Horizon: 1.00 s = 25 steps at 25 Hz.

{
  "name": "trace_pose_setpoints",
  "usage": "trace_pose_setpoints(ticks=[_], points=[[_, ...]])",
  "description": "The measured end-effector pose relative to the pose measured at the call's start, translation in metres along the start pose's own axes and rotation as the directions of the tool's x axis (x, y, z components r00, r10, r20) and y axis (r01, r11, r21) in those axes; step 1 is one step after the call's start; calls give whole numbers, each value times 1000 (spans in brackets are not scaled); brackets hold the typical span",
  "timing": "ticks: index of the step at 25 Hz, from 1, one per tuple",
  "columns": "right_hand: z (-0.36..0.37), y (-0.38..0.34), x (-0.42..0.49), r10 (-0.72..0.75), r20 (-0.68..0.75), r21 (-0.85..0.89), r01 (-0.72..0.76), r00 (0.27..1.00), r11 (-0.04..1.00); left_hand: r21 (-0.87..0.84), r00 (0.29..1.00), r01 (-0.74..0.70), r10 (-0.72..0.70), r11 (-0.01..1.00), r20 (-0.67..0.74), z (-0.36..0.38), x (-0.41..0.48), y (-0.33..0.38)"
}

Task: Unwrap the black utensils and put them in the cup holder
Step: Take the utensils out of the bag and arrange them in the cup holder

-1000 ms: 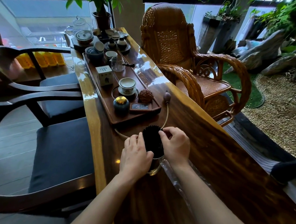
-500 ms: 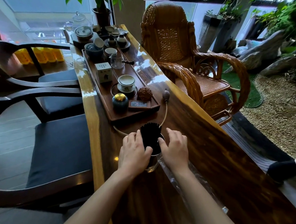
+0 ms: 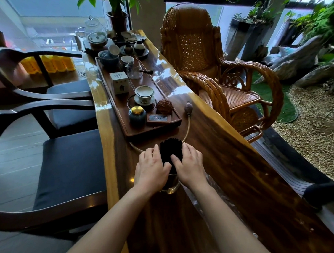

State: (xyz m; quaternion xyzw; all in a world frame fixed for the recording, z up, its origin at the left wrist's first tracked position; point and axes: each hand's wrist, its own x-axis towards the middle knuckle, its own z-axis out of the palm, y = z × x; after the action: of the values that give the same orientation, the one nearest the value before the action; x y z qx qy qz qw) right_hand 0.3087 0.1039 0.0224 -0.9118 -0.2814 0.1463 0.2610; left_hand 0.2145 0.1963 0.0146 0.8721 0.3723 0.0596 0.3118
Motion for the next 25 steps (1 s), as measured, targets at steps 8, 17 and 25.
trace_pose_setpoints(ticks=[8,17,25], points=[[-5,4,-9,-34,-83,38,37,996,999,20,1000,-18,18,1000,13,-5,-6,2],[-19,20,-46,-38,-133,91,50,990,995,56,998,16,-18,998,53,-17,-23,5],[-28,51,-69,2,-127,82,8,992,997,165,1000,12,-15,986,16,-26,4,29]])
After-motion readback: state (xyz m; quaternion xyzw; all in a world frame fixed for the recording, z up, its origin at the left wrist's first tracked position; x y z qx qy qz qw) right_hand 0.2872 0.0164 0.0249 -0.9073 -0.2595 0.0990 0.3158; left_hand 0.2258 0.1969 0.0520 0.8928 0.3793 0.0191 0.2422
